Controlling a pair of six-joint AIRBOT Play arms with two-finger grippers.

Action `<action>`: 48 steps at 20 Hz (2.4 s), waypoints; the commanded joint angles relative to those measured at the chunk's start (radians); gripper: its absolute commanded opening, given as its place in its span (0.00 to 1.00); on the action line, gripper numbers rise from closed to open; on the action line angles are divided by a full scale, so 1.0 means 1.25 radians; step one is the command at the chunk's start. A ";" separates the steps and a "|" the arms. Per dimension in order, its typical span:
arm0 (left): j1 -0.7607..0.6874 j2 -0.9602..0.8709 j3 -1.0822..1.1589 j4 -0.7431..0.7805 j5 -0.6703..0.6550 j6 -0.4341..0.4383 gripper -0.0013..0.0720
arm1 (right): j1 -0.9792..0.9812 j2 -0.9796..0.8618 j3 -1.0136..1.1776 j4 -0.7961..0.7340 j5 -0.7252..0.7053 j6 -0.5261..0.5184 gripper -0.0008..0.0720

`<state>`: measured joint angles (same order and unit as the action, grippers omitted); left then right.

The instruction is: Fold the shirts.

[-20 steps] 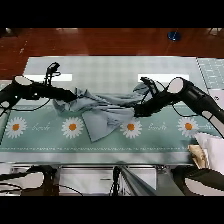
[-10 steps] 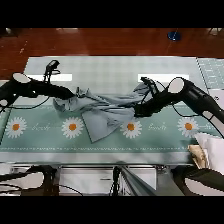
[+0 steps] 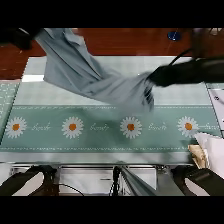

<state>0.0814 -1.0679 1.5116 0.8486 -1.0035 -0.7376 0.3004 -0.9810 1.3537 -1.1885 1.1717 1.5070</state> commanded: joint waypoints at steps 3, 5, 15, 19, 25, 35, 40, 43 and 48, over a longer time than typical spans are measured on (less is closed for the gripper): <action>0.001 0.229 0.136 0.237 0.086 -0.138 0.04 | 0.000 0.179 0.304 -0.324 -0.046 0.161 0.05; 0.001 0.304 0.135 0.268 0.081 -0.213 0.04 | 0.000 0.213 0.368 -0.339 -0.042 0.185 0.05; 0.001 0.518 0.134 0.352 -0.361 -0.527 0.04 | 0.000 0.273 0.418 -0.287 0.532 0.309 0.05; 0.001 0.520 0.009 0.351 -0.543 -0.599 0.04 | 0.000 0.273 0.250 -0.340 0.546 0.293 0.05; 0.001 0.526 -0.478 0.356 -0.307 -0.572 0.04 | 0.000 0.249 -0.284 -0.412 0.241 0.223 0.05; 0.000 0.335 -0.727 0.348 0.277 -0.572 0.05 | 0.000 -0.094 -0.352 -0.360 -0.298 0.266 0.05; -0.001 0.152 -0.727 0.345 0.291 -0.572 0.05 | 0.000 -0.241 -0.352 -0.348 -0.297 0.266 0.05; 0.000 0.117 -0.726 0.339 0.327 -0.572 0.05 | 0.000 -0.245 -0.349 -0.376 -0.310 0.266 0.06; 0.039 0.142 -0.616 0.435 0.229 -0.572 0.66 | 0.000 -0.160 -0.271 -0.522 -0.198 0.249 0.75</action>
<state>0.0998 -0.8917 0.6659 1.3025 -0.6201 -1.4525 0.3004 -1.2297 0.9657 -1.7168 0.8360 1.8339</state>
